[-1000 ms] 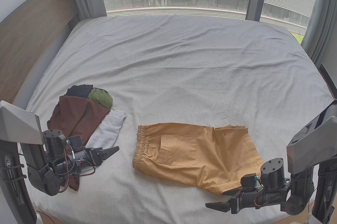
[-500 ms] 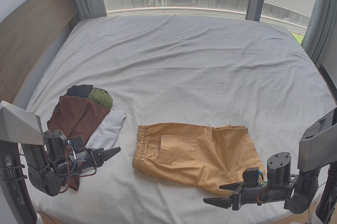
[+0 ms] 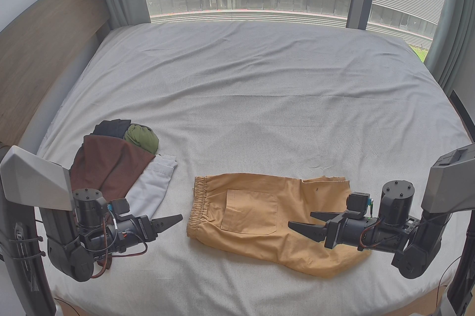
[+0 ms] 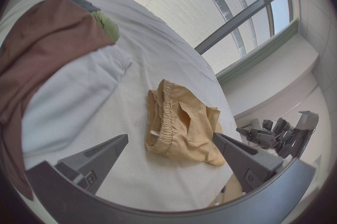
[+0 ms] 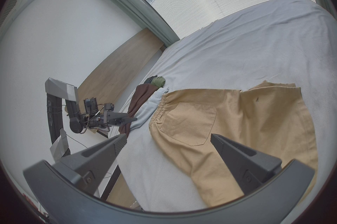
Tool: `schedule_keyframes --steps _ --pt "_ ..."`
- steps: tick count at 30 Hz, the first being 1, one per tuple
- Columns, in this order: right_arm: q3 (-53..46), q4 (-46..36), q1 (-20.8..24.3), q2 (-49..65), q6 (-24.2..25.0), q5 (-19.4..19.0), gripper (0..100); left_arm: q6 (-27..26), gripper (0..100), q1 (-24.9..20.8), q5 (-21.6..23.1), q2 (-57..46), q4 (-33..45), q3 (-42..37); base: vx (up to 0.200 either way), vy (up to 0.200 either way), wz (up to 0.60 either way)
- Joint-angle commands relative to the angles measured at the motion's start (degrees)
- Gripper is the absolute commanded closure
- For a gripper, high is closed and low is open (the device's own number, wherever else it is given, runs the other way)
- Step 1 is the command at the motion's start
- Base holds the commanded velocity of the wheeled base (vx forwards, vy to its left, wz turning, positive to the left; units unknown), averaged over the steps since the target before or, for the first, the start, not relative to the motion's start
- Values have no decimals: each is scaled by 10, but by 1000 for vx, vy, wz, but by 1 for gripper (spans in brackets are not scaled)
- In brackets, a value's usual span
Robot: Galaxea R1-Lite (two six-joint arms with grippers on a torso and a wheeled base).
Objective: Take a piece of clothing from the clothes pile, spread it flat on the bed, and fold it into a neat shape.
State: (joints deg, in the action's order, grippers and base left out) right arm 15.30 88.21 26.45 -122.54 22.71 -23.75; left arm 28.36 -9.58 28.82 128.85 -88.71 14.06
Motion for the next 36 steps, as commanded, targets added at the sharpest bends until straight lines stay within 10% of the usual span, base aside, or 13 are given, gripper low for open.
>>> schedule_keyframes --steps 1,9,23,36 --pt "11 0 -17 -13 0 -2 0 45 0 -39 -3 15 0 14 0 0 0" --pt "12 1 -41 -24 0 -4 0 136 0 -94 -60 75 2 70 0 0 0" --pt "18 1 -40 -33 1 -4 0 138 0 -122 -144 121 18 106 0 0 0" --pt "18 1 -37 -33 1 -3 0 137 0 -132 -152 72 249 229 0 0 0"
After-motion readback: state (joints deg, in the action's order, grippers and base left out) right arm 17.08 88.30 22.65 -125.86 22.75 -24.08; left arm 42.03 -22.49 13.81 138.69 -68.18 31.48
